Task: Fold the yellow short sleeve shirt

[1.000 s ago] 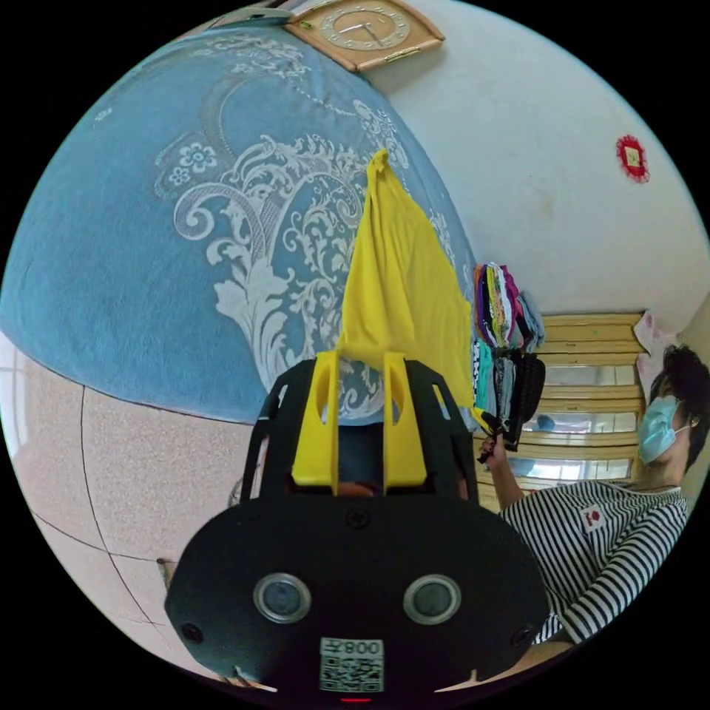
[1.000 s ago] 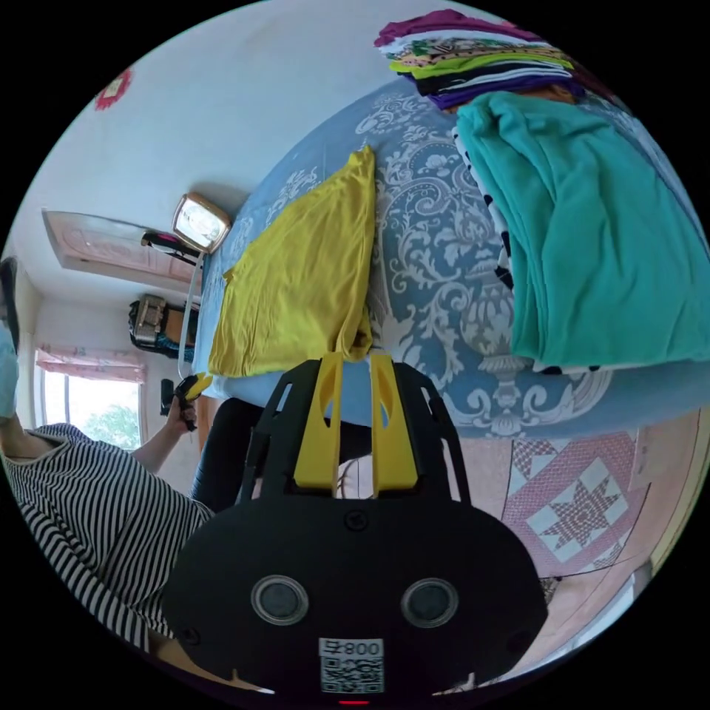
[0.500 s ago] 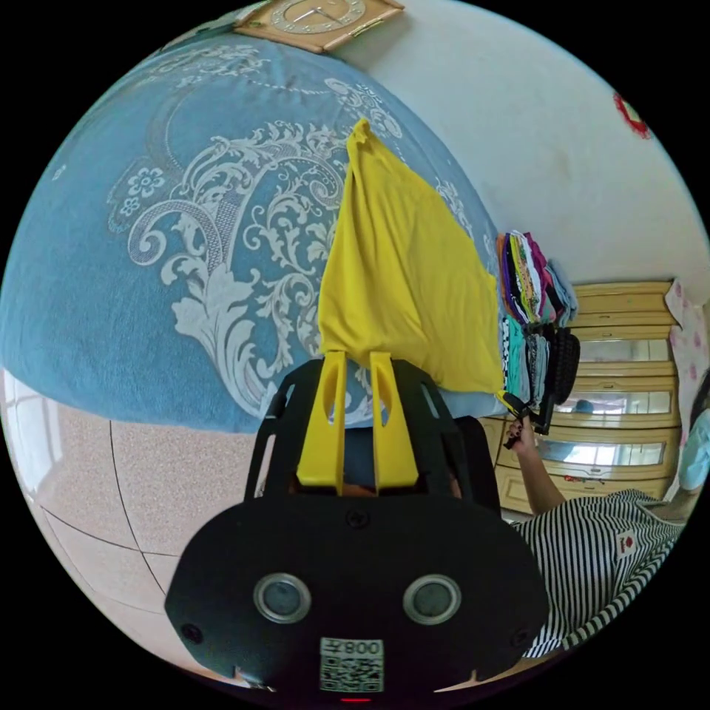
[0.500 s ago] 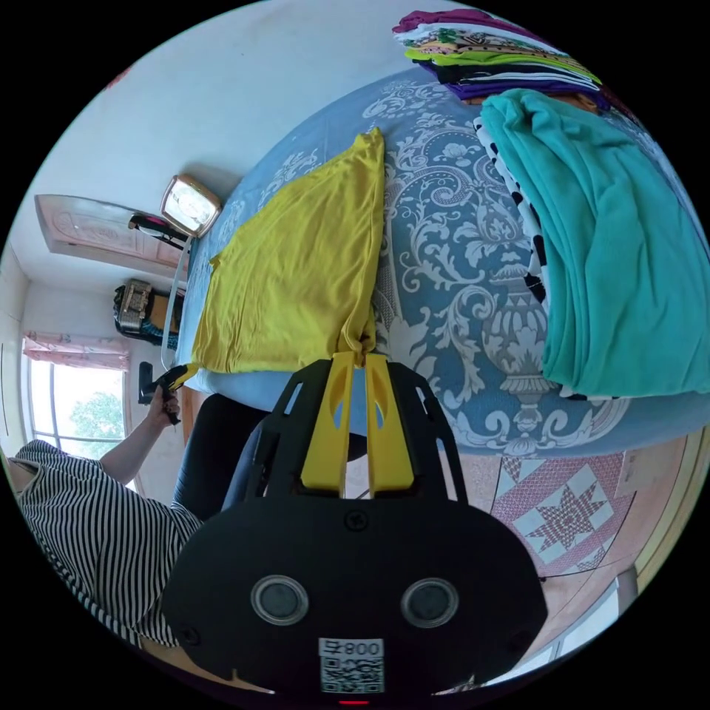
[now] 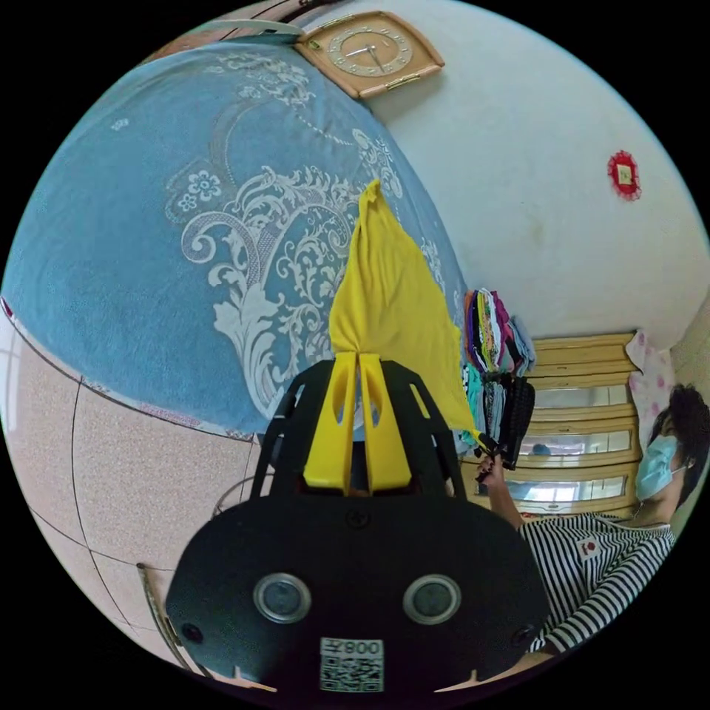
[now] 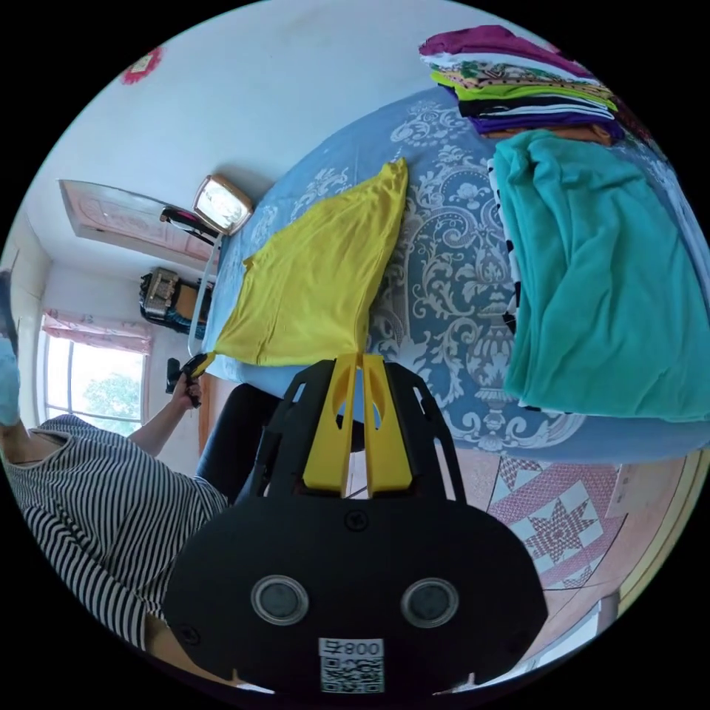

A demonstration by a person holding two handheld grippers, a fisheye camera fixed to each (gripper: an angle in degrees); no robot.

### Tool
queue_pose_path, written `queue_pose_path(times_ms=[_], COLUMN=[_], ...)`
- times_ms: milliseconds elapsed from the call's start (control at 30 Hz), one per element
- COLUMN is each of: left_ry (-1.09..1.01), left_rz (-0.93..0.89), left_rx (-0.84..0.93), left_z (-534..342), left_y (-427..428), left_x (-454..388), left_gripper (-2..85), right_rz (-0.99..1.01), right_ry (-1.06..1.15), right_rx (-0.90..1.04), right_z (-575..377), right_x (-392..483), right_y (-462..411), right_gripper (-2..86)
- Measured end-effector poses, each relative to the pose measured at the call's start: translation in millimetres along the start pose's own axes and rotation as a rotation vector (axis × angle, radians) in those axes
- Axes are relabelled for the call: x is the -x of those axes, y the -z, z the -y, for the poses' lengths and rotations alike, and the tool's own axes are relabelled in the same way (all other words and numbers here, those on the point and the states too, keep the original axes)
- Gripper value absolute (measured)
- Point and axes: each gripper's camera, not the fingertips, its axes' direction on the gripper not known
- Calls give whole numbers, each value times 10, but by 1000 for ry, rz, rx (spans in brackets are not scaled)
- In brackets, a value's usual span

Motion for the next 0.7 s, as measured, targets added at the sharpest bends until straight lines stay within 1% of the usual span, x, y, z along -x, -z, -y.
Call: queue_pose_path(times_ms=[100, 167, 200, 267, 300, 367, 500, 600, 667, 700], left_ry=[27, 78, 88, 112, 107, 101, 61, -123, -357, -423], left_rz=[38, 82, 75, 28, 36, 121, 197, 177, 153, 146], left_rx=[31, 77, 73, 26, 21, -1, -74, 3, 146, 185], left_z=[-168, -334, -380, -572, -621, -845, -1288, -1554, -1731, -1782], left_y=[-325, -691, -760, -947, -983, -1087, -1291, -1901, -2740, -2982], left_x=[102, 253, 279, 304, 289, 234, 44, -460, -1125, -1316], left_gripper=[4, 5, 5, 6, 6, 7, 11, 24, 46, 53], right_rz=[24, 18, 23, 47, 52, 71, 65, 41, 18, 14], right_ry=[-18, -51, -64, -98, -99, -96, -54, -9, 23, 30], right_rx=[27, 77, 86, 79, 70, 36, -18, -40, -56, -61], right_z=[-4, -8, -12, -52, -65, -108, -115, -72, -9, 10], right_x=[-114, -234, -268, -339, -340, -316, -139, 88, 273, 317], right_y=[-39, -239, -286, -363, -360, -310, -196, -144, -118, -114], right_gripper=[10, 9, 9, 9, 9, 9, 10, 10, 10, 10])
